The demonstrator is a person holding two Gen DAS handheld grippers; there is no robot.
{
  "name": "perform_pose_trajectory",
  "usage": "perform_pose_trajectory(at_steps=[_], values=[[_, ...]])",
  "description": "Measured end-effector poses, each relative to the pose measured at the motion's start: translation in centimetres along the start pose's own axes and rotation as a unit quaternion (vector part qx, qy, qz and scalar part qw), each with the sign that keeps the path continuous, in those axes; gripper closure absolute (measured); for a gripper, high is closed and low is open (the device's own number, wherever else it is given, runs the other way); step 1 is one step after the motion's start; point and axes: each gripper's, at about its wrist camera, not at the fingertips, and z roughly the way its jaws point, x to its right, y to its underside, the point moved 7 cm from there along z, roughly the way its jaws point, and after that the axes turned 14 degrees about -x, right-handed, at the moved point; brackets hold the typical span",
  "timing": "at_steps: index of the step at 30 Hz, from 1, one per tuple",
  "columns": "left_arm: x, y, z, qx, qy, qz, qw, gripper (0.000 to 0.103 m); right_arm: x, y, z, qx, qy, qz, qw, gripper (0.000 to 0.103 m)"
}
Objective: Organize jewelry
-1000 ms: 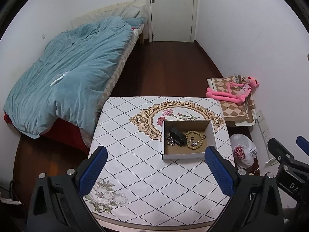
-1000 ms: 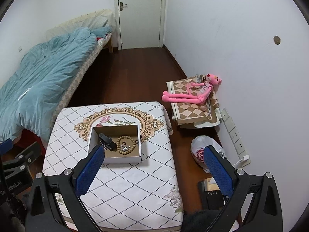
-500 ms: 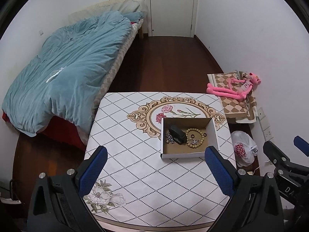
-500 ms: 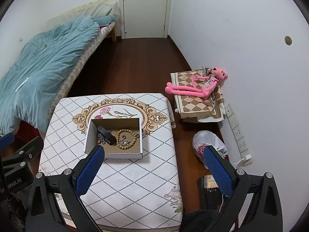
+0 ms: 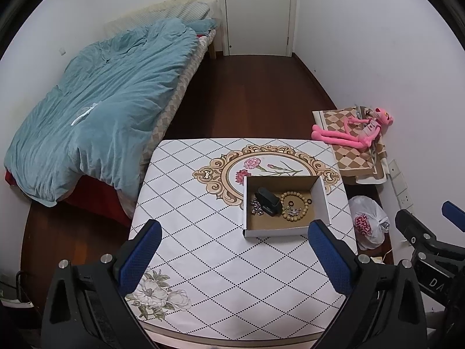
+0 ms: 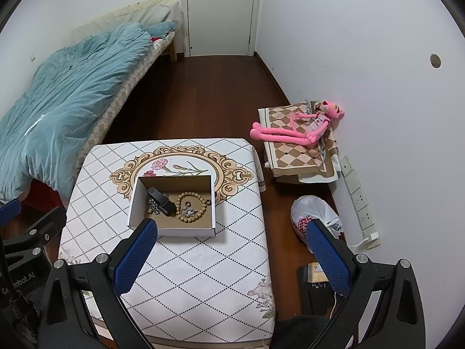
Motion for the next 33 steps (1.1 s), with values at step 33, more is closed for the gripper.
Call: perform_pose_trajectory(at_steps=[33], values=[[-0.7, 0.9, 0.1, 0.000, -0.010, -0.005, 0.9999, 0.000, -0.3, 0.3, -0.3, -0.004, -0.007, -0.007, 1.000, 0.000]])
